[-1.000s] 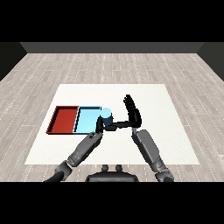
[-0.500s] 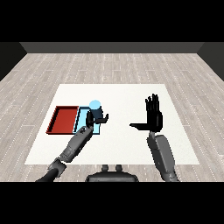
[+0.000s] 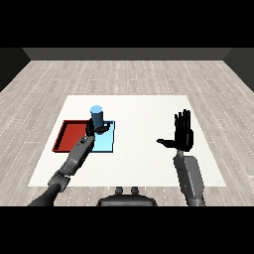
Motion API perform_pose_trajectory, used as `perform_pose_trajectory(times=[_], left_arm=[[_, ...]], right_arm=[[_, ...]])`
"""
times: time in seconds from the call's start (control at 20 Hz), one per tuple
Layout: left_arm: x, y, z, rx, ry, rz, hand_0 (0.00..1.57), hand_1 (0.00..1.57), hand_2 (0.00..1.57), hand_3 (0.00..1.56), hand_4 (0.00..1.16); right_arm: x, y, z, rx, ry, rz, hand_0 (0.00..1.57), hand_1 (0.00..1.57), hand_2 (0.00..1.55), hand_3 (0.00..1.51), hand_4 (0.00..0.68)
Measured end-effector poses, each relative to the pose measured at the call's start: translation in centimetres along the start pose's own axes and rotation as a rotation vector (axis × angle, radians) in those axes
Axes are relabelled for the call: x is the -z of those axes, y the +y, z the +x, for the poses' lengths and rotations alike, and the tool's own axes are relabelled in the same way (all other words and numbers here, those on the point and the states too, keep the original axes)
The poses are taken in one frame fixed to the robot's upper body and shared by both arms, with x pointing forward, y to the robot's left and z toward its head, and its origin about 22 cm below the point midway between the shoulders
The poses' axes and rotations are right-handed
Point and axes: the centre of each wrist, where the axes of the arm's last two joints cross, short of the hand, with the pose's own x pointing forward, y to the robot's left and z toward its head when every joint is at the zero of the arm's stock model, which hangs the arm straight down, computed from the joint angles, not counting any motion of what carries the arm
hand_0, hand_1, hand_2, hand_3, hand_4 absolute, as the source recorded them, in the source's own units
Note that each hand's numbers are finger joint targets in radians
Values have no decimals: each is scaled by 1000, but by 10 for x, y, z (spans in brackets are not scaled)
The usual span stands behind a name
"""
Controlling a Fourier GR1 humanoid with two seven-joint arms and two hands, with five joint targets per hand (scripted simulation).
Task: Pick the blue can and put it in the blue box
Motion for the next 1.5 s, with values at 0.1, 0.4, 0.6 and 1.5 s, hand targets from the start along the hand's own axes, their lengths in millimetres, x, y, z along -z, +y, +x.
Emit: perform_pose_trajectory(times=[0.1, 0.4, 0.6, 1.5], left_arm=[[8, 7, -5, 38, 49, 9, 1571, 1571, 1571, 1485, 1055], [6, 13, -36, 149, 245, 44, 1549, 1549, 1424, 1134, 924], [-3, 17, -56, 235, 374, 59, 903, 903, 839, 951, 898], [-20, 18, -79, 376, 430, 68, 0, 0, 0, 0, 0]], right_arm=[[2, -5, -4, -2, 3, -10, 0, 0, 0, 0, 0], [6, -4, -16, 1, 21, -27, 0, 0, 0, 0, 0], [4, -4, -22, -8, 41, -30, 0, 0, 0, 0, 0], [4, -9, -33, 51, 21, -10, 0, 0, 0, 0, 0]])
